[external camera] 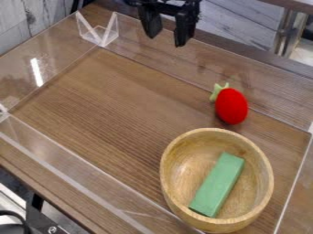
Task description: Put the green stick in the brown bowl
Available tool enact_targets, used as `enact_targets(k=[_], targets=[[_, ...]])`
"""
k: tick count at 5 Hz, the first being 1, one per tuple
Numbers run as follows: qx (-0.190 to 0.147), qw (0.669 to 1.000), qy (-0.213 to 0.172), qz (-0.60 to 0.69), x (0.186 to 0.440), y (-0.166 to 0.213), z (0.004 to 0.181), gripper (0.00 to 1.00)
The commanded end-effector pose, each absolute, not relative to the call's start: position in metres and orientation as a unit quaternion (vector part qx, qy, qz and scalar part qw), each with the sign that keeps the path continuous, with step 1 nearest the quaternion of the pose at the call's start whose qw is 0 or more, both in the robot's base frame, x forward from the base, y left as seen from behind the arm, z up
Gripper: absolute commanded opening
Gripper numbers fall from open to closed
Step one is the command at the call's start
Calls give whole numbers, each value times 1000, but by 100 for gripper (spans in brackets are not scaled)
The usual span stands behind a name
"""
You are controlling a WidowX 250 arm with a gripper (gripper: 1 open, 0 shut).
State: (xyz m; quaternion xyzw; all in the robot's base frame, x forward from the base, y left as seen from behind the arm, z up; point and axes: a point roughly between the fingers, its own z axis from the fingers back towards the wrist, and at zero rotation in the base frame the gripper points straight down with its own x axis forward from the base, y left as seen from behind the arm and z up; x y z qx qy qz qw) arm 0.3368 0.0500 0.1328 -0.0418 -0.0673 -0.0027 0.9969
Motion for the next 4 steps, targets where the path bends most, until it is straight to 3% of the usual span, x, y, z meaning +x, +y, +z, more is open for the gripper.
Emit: enact_targets(k=[1, 3, 4], targets=[[-34, 995, -85, 28, 331, 46, 146, 100], [-25, 992, -91, 85, 318, 35, 149, 100], [-24, 993, -95, 67, 328, 20, 138, 100]])
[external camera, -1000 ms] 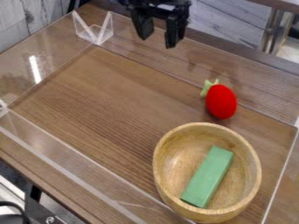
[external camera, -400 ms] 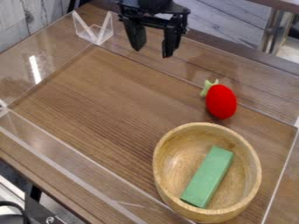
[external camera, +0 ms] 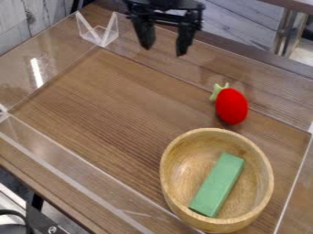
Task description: Put the green stick in the brown bowl
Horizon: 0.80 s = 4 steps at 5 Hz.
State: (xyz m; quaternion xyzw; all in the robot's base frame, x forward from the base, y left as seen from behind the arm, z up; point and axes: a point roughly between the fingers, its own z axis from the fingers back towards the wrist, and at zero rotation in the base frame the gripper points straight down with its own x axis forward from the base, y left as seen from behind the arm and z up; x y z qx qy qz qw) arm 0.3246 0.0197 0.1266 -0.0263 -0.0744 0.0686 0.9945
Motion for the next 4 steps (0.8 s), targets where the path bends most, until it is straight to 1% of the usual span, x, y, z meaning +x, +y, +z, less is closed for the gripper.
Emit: enact_targets(k=[1, 2, 3, 4], targets=[[-25, 994, -90, 55, 338, 10, 122, 100], [-20, 995, -95, 32, 339, 21, 128, 100], [-21, 995, -99, 14, 340, 28, 135, 100], [-20, 994, -104, 30, 340, 33, 142, 100]])
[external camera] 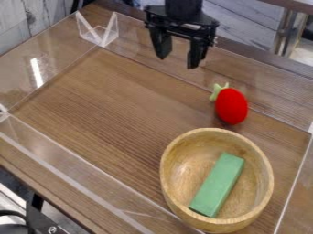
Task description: Put the green stick in the brown bowl
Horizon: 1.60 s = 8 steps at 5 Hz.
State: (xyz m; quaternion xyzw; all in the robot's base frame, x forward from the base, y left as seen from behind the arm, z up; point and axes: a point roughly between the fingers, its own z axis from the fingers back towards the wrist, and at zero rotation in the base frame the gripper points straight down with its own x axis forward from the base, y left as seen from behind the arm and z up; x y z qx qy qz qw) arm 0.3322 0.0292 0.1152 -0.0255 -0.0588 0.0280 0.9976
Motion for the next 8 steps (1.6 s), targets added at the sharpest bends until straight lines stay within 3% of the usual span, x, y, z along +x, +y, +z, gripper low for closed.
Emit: enact_targets(k=[1, 3, 5, 6, 8], targets=[[-16, 993, -109, 46, 341, 38, 148, 100], [-14, 990, -107, 91, 340, 41, 145, 100], [-21, 992, -97, 80, 340, 49, 154, 100], [-26, 993, -89, 69, 344, 49, 146, 100], [-21, 996, -80, 46, 357, 61, 151, 100]])
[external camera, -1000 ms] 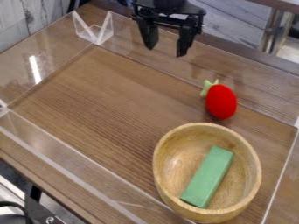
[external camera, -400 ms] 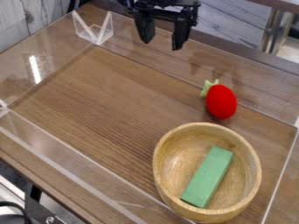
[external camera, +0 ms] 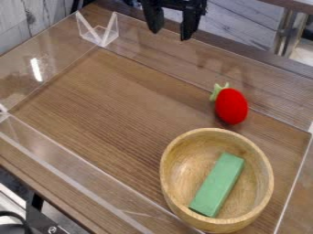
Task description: Put the green stick in the brown bowl
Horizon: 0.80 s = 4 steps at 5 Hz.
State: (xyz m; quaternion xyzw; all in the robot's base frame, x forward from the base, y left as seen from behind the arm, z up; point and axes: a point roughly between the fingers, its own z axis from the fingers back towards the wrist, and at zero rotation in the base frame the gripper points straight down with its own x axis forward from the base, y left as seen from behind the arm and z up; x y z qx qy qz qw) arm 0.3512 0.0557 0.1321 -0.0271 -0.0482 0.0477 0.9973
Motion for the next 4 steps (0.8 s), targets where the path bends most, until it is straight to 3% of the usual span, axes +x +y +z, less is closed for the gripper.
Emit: enact_targets(k=[1, 2, 4], targets=[[-21, 997, -66, 39, 353, 55, 136, 100], [-22, 998, -57, 34, 348, 46, 125, 100], [-26, 994, -76, 75, 339, 54, 158, 100]])
